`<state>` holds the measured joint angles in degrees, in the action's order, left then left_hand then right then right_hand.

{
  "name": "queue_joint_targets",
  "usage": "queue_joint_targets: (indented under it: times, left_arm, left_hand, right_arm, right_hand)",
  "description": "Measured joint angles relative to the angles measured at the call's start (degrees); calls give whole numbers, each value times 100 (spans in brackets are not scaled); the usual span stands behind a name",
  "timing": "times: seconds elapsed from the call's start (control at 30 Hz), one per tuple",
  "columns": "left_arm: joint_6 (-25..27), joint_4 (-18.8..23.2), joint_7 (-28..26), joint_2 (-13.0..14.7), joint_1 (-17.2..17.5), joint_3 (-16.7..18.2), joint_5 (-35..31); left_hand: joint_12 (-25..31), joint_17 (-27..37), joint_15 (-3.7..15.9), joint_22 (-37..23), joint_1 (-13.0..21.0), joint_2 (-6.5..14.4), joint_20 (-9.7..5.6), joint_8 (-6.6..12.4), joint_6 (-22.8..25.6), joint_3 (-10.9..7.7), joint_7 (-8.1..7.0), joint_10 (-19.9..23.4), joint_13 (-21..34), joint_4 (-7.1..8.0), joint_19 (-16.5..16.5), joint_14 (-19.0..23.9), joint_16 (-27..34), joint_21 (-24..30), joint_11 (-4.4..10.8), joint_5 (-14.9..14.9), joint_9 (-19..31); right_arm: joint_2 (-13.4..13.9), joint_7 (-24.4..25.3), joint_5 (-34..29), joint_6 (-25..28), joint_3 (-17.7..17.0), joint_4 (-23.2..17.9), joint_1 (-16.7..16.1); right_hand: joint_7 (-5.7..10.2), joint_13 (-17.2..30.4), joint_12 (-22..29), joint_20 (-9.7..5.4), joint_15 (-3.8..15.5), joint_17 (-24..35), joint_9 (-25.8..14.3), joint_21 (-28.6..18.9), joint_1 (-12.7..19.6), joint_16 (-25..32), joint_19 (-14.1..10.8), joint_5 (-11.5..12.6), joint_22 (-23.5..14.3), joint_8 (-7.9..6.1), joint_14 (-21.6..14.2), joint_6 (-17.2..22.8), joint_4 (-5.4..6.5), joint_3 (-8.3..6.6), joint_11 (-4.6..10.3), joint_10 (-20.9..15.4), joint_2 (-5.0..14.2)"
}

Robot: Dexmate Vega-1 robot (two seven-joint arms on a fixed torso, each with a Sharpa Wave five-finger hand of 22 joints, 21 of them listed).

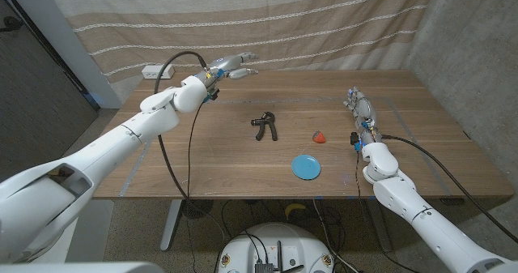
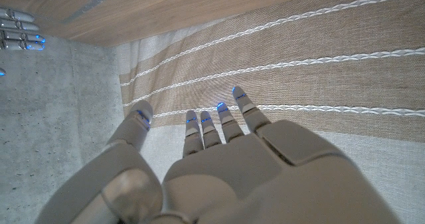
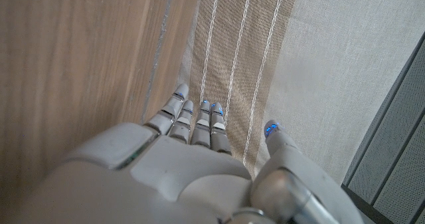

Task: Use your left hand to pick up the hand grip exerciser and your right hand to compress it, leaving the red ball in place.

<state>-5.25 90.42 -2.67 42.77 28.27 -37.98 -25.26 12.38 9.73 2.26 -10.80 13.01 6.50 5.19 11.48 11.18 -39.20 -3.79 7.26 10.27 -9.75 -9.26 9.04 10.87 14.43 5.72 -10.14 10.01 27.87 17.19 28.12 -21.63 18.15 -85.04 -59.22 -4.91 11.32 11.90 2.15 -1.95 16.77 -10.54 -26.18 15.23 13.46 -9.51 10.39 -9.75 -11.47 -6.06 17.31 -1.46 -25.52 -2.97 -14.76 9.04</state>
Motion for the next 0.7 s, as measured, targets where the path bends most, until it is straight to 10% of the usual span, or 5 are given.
queue_joint_targets:
  times: [0.7]
  left_arm:
    - [58, 260, 568, 100, -277, -184, -516]
  left_hand:
    - [0, 0, -22, 1, 127, -68, -29, 111, 564, 48, -72, 277, 0, -47, -29, 102, 0, -24, 10, 0, -1]
  right_arm:
    - [2, 74, -86, 26, -12, -104, -59]
  right_hand:
    - [-9, 0, 0, -21, 0, -28, 1, 33, 25, 32, -63, 1, 0, 0, 0, 71, -53, -43, -31, -30, 25]
